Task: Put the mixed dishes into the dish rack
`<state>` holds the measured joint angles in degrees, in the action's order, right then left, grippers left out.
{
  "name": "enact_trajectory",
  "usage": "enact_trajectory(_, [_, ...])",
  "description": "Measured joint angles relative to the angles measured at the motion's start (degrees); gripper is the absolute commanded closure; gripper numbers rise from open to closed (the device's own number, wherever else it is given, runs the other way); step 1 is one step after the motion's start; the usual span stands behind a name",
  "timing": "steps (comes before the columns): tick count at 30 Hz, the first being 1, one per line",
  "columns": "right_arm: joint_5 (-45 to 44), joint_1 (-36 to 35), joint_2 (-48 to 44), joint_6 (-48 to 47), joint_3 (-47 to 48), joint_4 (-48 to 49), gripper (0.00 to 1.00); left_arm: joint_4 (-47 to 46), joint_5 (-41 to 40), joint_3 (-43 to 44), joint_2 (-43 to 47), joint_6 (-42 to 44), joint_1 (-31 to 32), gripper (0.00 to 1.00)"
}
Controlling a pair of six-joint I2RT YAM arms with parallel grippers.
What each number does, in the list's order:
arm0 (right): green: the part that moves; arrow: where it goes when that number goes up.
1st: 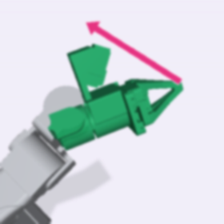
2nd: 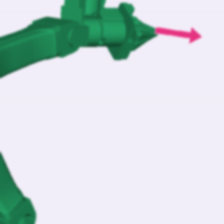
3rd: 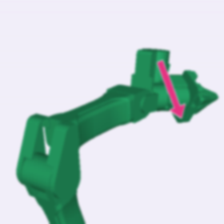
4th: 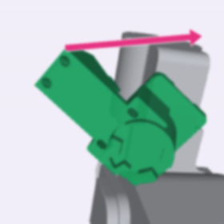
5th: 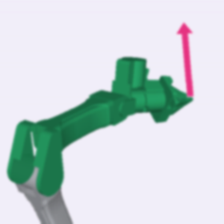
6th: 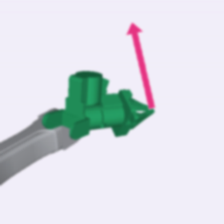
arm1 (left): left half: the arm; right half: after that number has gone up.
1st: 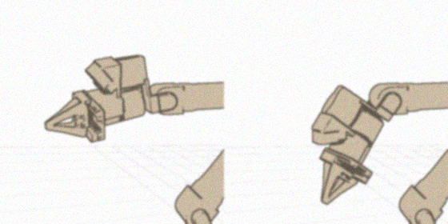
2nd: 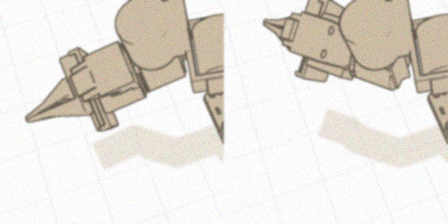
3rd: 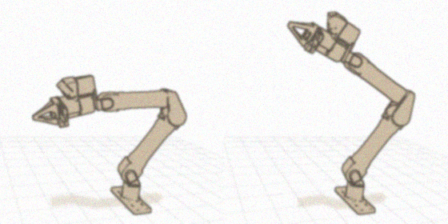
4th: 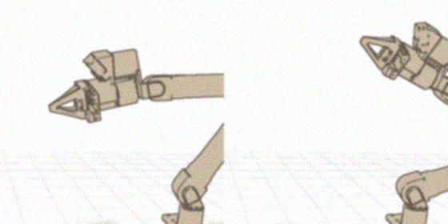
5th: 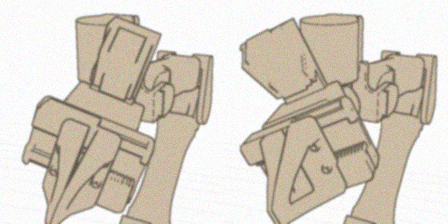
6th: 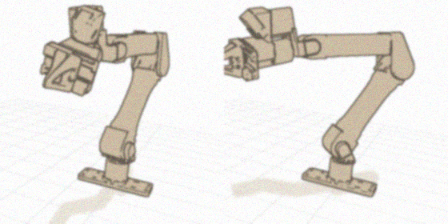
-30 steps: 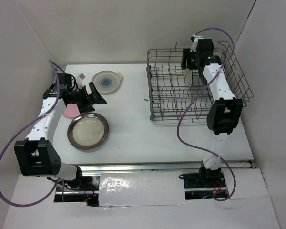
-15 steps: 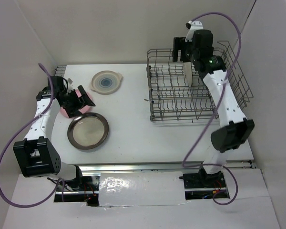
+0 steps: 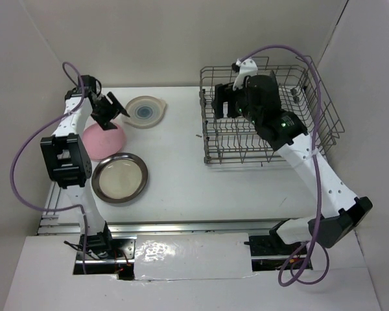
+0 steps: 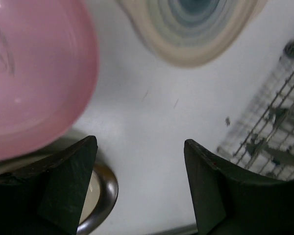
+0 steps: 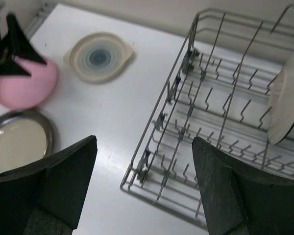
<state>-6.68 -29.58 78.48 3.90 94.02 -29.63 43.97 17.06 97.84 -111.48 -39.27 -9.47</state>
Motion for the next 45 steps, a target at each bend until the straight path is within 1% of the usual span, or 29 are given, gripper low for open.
enact_trajectory(1, [-0.2, -0.3, -0.3, 0.3, -0.8, -0.4, 0.15, 0.2, -1.2, 4.0, -2.9, -0.2, 0.4, 0.18])
enact_trajectory(4, [-0.2, -2.2, -4.1, 1.5, -7.5, -0.1, 0.15, 0.5, -4.4, 15.6, -10.5, -0.2, 1.6, 0.18])
enact_trajectory(7, [-0.3, -3.0, -9.0, 2.7, -11.8, -0.5, 0.15, 0.3, -5.7, 24.0, -16.3, 0.2, 2.4, 0.17])
enact_trajectory(9, [-0.5, -3.7, -11.7, 3.2, -13.2, -0.6, 0.15, -0.7, -5.9, 27.6, -19.6, 0.5, 2.6, 0.15])
enact_trajectory(14, [-0.7, -4.8, -15.3, 4.6, -15.7, -0.5, 0.15, -4.8, -6.5, 31.7, -24.7, 3.5, 2.6, 0.12])
enact_trajectory(21, [-0.7, -5.7, -15.1, 5.5, -19.4, -1.6, 0.15, -9.4, -6.9, 38.1, -30.5, 6.6, 2.4, 0.11])
enact_trajectory(24, [-2.2, -6.4, -14.2, 5.5, -19.5, -2.2, 0.15, -9.6, -6.9, 41.4, -33.0, 6.7, 2.3, 0.13])
enact_trajectory(28, [-3.8, -7.4, -12.9, 5.4, -19.5, -2.6, 0.15, -8.8, -6.1, 42.1, -34.7, 6.3, 1.4, 0.18])
enact_trajectory(33, [-4.3, -7.6, -12.1, 5.4, -19.3, -2.6, 0.15, -7.0, -4.5, 42.0, -36.0, 6.3, 0.3, 0.22])
enact_trajectory(34, [-4.4, -7.7, -12.1, 5.4, -19.2, -2.6, 0.15, -6.6, -4.2, 42.0, -36.2, 6.3, 0.2, 0.26])
enact_trajectory(36, [-4.4, -7.7, -11.7, 5.5, -18.8, -2.6, 0.15, -6.4, -3.7, 41.6, -36.4, 6.3, 0.1, 0.28])
enact_trajectory(43, [-4.5, -8.3, -10.7, 5.5, -17.4, -2.6, 0.15, -5.4, -1.8, 40.0, -36.6, 6.3, 0.7, 0.29])
enact_trajectory(45, [-4.5, -8.4, -10.7, 5.5, -17.4, -2.6, 0.15, -5.4, -1.7, 39.4, -36.6, 6.2, 0.9, 0.35])
